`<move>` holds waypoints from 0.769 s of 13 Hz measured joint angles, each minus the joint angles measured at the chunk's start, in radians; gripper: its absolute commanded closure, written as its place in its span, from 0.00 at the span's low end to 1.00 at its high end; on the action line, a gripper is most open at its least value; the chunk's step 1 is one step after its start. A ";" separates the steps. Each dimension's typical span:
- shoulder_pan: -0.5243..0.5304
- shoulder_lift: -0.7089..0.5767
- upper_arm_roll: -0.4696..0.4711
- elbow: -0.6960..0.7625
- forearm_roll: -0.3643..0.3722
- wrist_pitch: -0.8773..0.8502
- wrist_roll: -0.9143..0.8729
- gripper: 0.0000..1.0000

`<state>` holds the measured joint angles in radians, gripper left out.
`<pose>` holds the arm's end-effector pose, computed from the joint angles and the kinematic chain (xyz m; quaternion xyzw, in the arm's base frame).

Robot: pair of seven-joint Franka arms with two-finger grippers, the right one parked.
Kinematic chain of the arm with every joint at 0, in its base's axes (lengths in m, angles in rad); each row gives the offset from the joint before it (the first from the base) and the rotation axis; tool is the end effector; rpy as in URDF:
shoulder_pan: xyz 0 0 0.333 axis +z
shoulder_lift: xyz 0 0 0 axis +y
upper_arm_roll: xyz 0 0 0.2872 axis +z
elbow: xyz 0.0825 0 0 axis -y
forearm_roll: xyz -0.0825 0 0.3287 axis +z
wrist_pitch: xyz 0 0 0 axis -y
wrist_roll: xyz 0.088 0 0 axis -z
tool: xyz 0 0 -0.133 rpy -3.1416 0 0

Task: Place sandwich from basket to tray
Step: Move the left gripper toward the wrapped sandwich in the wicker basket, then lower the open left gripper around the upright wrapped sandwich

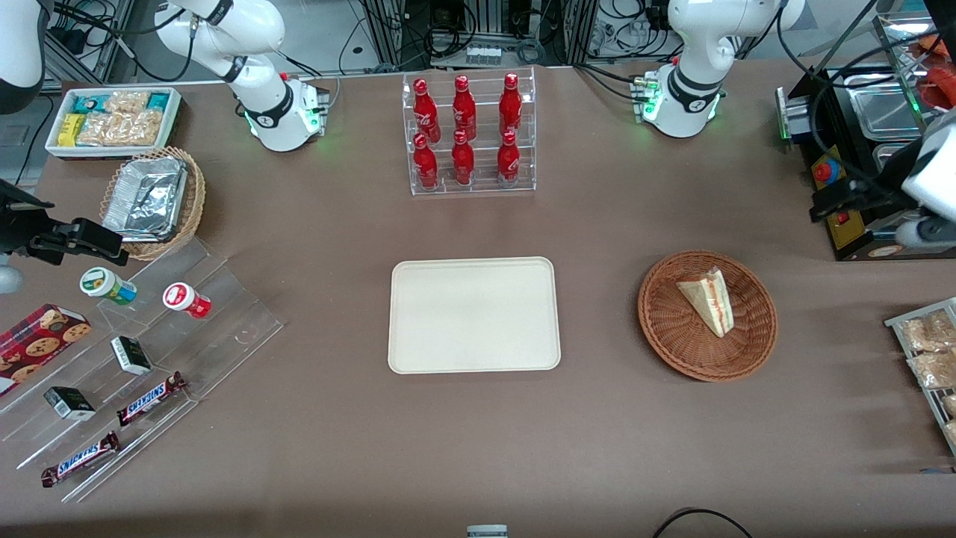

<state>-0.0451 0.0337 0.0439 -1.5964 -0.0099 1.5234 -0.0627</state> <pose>0.4985 -0.0023 0.5385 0.9981 0.0308 -0.0534 0.0025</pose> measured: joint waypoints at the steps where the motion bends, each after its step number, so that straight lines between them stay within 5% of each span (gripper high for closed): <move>1: -0.001 0.007 -0.001 -0.029 0.000 0.042 -0.034 0.00; 10: -0.012 0.052 -0.052 -0.340 0.019 0.442 -0.271 0.00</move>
<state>-0.0574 0.0853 -0.0080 -1.9364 0.0090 1.9655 -0.3335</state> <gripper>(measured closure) 0.000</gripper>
